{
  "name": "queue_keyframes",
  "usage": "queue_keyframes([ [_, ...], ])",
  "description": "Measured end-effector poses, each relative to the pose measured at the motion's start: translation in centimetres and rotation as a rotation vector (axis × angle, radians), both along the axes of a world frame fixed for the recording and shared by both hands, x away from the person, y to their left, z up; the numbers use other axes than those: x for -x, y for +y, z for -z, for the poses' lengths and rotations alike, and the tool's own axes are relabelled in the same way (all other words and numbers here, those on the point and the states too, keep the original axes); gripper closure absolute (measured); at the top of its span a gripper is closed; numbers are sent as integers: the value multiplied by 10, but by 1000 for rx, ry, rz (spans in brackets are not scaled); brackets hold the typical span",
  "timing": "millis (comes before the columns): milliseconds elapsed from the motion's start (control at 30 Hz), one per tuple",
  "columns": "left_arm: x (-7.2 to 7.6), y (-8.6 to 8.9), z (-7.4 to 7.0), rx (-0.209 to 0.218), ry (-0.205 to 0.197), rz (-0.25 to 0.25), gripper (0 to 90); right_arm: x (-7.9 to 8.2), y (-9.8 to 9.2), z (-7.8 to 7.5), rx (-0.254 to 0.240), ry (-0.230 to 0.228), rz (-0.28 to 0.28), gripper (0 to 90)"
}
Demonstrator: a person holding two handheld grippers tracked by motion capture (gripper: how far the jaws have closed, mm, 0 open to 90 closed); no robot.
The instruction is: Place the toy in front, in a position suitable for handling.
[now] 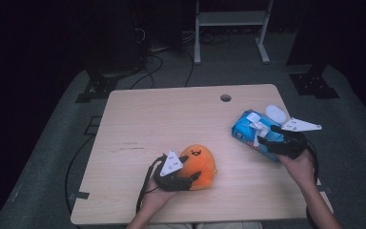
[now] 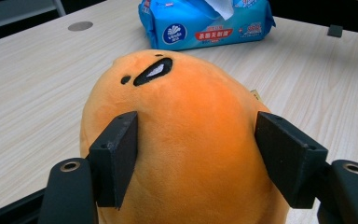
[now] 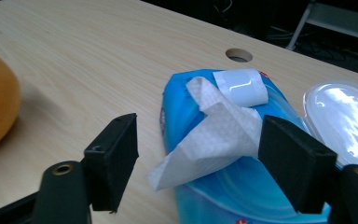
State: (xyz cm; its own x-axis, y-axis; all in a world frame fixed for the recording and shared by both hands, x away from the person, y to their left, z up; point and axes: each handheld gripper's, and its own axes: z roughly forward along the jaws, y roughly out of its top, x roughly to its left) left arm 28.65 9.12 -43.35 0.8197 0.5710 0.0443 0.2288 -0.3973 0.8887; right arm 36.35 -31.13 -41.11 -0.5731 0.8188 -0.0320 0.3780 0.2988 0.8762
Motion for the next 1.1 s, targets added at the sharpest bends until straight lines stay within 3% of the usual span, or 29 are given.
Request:
queue_keyframes([
  [233,1,1,1,-1,-1,0,306,-17,1,8,9,17,25,448],
  [433,1,1,0,-3,0,0,301,-20,-2,11,30,41,49,783],
  [533,0,2,1,-4,1,0,300,-20,-5,7,9,38,48,857],
  [800,0,2,1,-4,1,0,296,-18,-16,-17,-52,30,53,881],
  [1100,-1,3,2,2,-3,-2,287,-3,-9,-59,-101,-33,-28,885],
])
